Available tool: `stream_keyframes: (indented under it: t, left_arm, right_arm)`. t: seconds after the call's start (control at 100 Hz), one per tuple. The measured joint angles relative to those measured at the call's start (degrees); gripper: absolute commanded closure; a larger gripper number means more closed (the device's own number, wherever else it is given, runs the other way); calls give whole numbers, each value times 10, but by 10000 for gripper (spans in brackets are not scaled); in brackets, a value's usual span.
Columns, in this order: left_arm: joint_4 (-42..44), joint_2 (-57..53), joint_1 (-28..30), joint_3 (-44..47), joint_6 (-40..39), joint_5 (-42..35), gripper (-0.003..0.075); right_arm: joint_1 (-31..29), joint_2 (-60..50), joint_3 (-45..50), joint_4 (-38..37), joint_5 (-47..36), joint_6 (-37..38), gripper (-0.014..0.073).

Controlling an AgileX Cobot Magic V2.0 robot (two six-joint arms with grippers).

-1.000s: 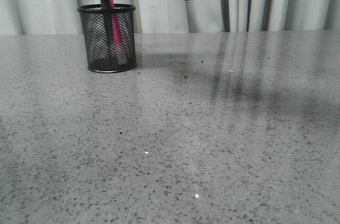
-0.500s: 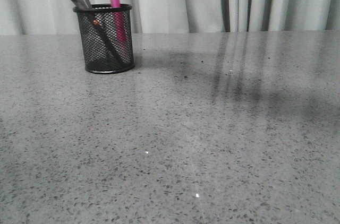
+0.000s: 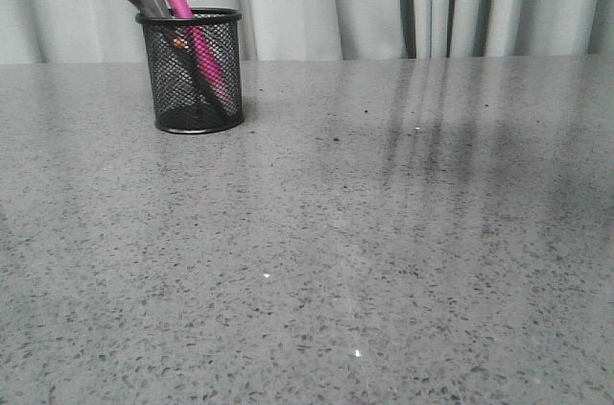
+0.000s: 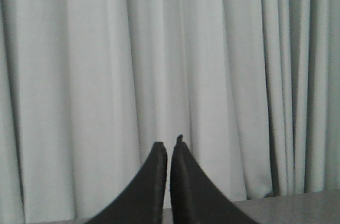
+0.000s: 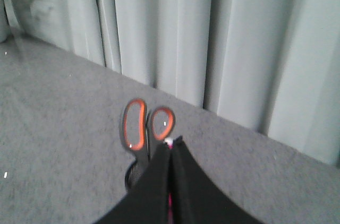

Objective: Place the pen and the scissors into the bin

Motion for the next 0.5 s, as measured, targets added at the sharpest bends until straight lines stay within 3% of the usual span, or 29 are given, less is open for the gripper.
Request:
stream_keyframes:
  t: [0.22, 0.5]
  left_arm:
    - [-16, -90, 0, 102, 0, -13, 739]
    - [-20, -104, 0, 162, 0, -15, 739]
  right_arm:
    - [0, -304, 249, -25, 128, 0, 653]
    - [0, -622, 337, -50, 286, 0, 652]
